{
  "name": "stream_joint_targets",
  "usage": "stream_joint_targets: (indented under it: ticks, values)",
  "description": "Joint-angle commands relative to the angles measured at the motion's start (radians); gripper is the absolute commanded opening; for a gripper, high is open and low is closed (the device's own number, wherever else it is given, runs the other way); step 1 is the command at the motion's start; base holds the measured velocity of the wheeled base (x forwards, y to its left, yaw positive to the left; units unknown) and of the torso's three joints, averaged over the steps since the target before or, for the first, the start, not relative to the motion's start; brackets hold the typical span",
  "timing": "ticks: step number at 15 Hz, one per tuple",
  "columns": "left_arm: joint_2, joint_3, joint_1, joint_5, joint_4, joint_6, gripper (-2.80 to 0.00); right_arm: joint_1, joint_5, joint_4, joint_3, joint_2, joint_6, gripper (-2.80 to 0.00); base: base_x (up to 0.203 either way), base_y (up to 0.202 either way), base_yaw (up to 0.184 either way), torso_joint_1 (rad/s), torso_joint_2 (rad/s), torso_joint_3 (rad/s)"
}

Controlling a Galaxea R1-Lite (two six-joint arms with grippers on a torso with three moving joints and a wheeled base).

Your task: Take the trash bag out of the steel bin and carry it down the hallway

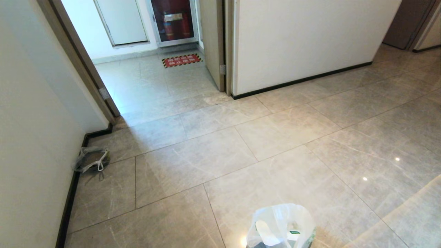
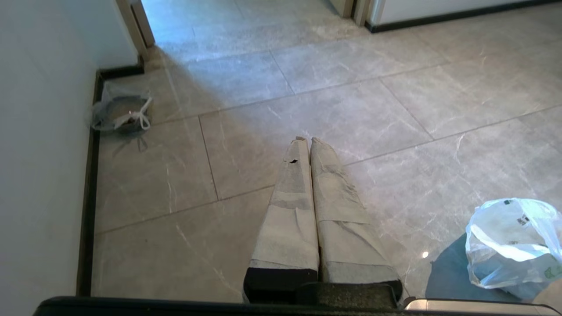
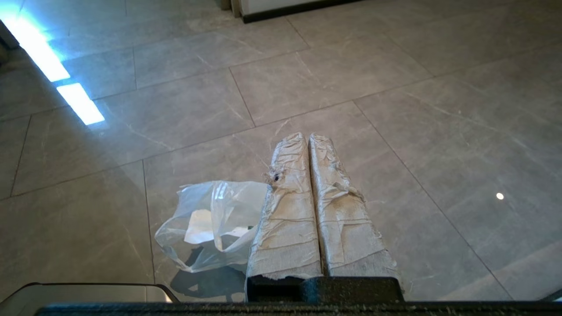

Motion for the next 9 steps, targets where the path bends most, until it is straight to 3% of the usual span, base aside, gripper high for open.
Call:
stream_joint_targets:
  ticks: [1, 9]
  values:
    - [0.000, 0.002, 0.000, 0.001, 0.000, -0.001, -2.80, 0.000, 0.000, -0.001, 0.002, 0.001, 0.001, -2.80, 0.000, 0.000, 0.000, 0.002, 0.01, 0.212]
    - [0.000, 0.002, 0.000, 0.001, 0.000, -0.001, -2.80, 0.000, 0.000, -0.001, 0.003, 0.001, -0.001, -2.80, 0.000, 0.000, 0.000, 0.005, 0.00, 0.204]
